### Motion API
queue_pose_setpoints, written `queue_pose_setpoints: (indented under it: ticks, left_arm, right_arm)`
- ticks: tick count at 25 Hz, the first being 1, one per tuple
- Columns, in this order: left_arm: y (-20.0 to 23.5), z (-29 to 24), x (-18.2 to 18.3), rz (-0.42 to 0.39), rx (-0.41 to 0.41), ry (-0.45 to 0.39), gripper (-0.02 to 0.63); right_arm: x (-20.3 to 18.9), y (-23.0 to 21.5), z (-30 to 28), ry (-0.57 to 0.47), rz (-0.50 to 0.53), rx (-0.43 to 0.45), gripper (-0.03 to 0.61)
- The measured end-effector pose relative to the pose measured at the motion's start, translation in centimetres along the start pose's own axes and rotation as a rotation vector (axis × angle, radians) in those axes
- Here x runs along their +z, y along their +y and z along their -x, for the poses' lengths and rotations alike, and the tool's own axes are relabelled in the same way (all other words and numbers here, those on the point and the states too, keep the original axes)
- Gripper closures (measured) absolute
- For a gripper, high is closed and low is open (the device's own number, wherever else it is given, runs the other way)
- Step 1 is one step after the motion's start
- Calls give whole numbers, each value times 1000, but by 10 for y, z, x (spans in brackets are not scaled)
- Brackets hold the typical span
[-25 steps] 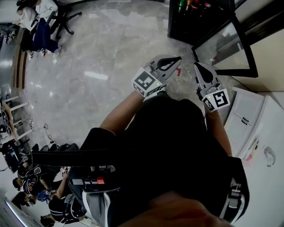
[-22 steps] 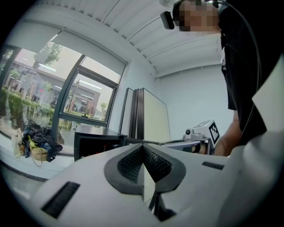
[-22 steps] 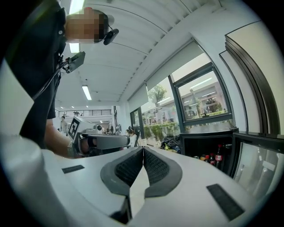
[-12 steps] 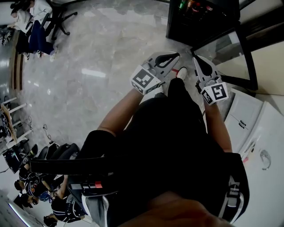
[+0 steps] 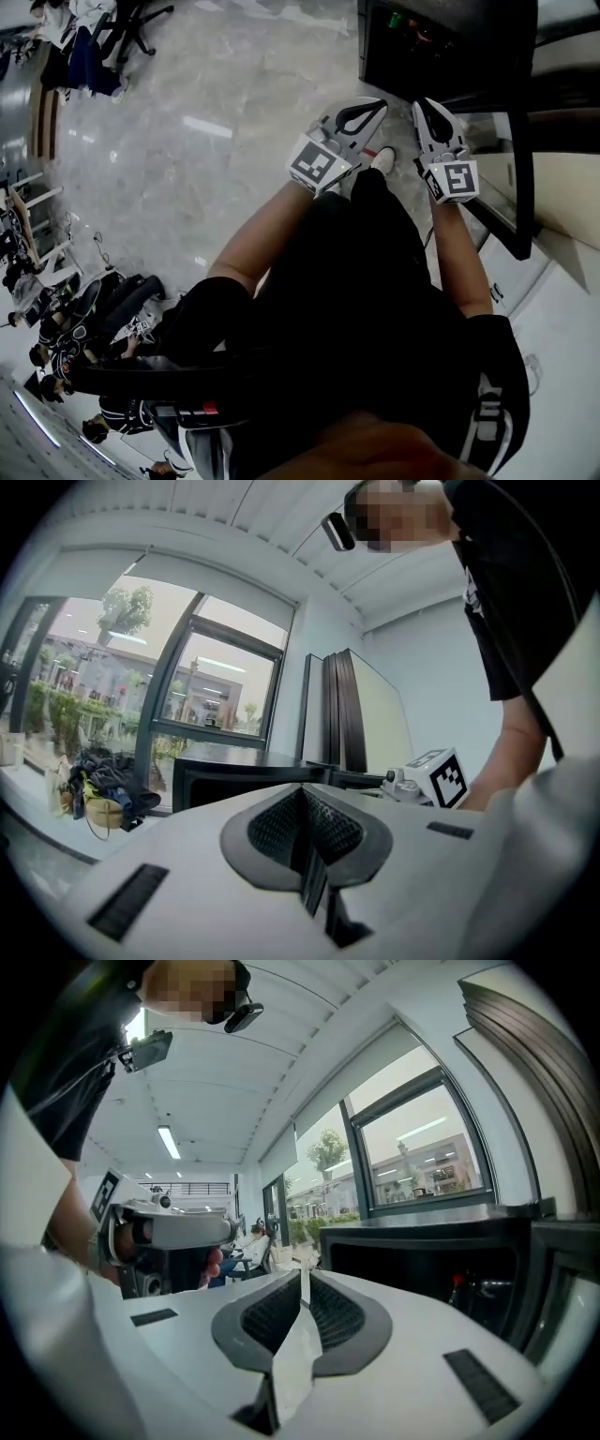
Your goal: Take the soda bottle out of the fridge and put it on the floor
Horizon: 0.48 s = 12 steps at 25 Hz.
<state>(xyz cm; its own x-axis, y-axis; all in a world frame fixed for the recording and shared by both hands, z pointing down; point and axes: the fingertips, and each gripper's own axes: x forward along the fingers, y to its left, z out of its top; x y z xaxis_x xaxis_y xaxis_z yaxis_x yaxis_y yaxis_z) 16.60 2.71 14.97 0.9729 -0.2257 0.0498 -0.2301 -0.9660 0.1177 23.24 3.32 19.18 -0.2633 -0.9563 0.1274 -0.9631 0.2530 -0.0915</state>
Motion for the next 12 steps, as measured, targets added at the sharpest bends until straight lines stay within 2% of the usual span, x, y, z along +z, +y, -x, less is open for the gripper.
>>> queue_pose_setpoints:
  ticks: [3, 7, 12]
  left_arm:
    - [19, -27, -5, 5, 28, -11, 617]
    - [51, -57, -33, 36, 49, -3, 617]
    - [92, -82, -79, 39, 54, 27, 617]
  right_arm:
    - [-18, -37, -27, 19, -10, -28, 565]
    - [-55, -89, -65, 54, -45, -107, 549]
    - [-105, -142, -113, 92, -59, -182, 411]
